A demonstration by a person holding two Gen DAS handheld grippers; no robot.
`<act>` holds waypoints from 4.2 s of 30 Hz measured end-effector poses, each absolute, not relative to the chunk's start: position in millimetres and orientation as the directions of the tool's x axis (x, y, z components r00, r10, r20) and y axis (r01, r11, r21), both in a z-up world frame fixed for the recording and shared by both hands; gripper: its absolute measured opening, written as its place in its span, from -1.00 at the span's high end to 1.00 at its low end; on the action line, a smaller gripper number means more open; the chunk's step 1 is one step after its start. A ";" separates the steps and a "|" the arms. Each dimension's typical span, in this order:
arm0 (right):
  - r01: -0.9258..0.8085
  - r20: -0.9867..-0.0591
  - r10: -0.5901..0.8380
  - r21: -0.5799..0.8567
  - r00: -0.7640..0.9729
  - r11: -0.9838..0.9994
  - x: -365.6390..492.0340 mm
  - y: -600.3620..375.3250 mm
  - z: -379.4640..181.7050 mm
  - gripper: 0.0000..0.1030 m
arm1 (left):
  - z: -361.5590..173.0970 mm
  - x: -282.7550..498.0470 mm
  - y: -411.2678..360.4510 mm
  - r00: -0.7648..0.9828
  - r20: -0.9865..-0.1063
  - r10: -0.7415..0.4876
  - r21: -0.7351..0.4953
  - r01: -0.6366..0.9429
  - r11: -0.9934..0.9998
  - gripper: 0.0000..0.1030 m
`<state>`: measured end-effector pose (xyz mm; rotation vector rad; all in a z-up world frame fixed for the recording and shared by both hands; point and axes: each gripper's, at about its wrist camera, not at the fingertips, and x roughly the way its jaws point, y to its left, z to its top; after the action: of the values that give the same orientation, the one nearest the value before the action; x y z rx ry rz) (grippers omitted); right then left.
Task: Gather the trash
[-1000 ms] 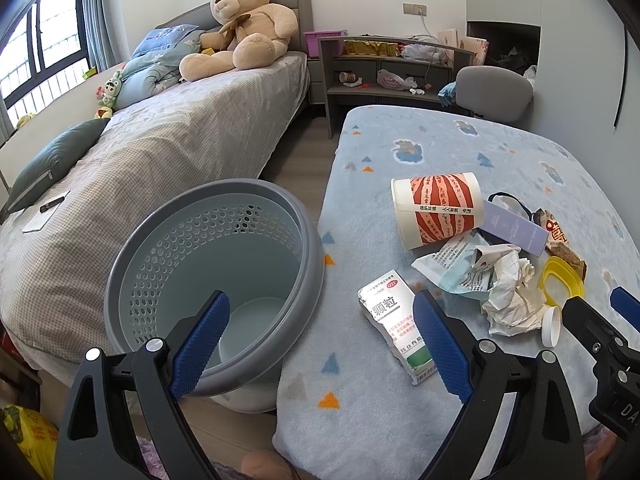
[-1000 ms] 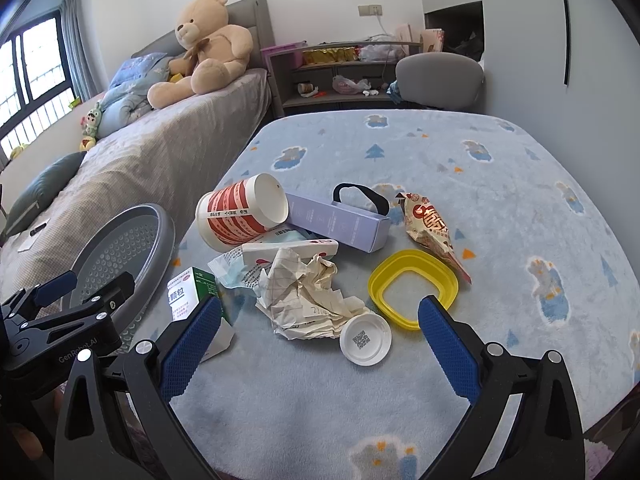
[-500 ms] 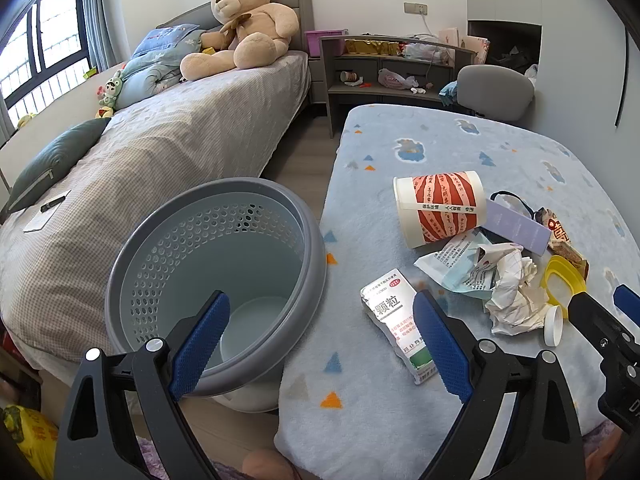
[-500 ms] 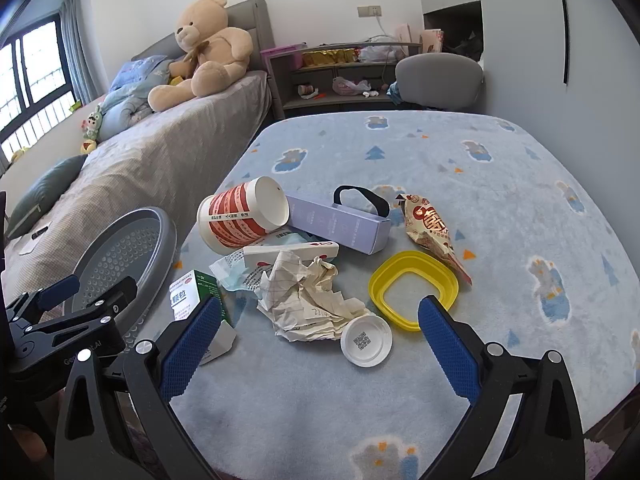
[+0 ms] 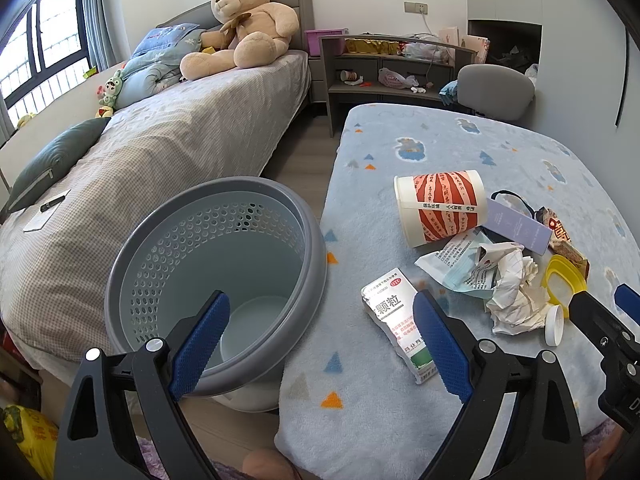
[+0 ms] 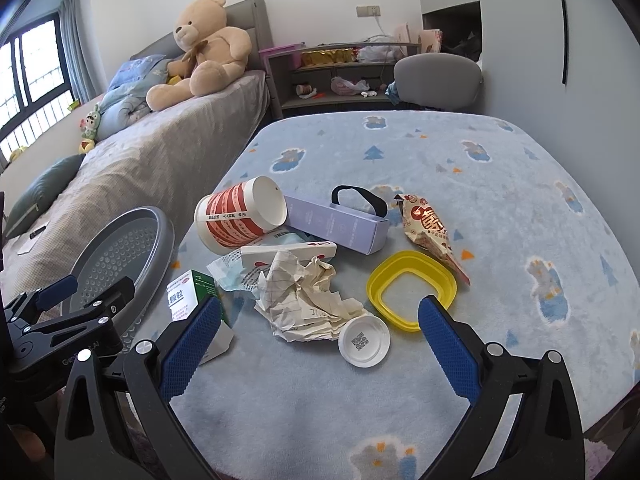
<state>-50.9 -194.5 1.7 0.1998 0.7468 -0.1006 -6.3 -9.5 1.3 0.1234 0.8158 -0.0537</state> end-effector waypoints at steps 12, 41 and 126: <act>0.160 -0.684 -0.018 0.146 0.729 0.976 -50.7 -194.1 0.9 -0.88 | 1.3 -6.3 -9.6 0.684 -0.729 0.000 0.090 0.095 0.991 -0.72; 0.164 -0.671 -0.006 0.173 0.742 0.971 -55.9 -203.3 4.5 -0.88 | -9.9 -7.7 -0.8 0.671 -0.741 0.031 0.108 0.073 0.991 -0.72; 0.196 -0.802 -0.039 0.098 0.596 0.976 -37.3 -218.2 -63.6 -0.13 | -19.3 -19.7 -35.7 0.645 -0.753 -0.127 0.003 0.196 0.981 0.17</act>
<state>-37.3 -218.2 -63.6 0.1836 0.9233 -0.1377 -19.7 -35.7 -19.3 0.0874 0.8501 -0.1842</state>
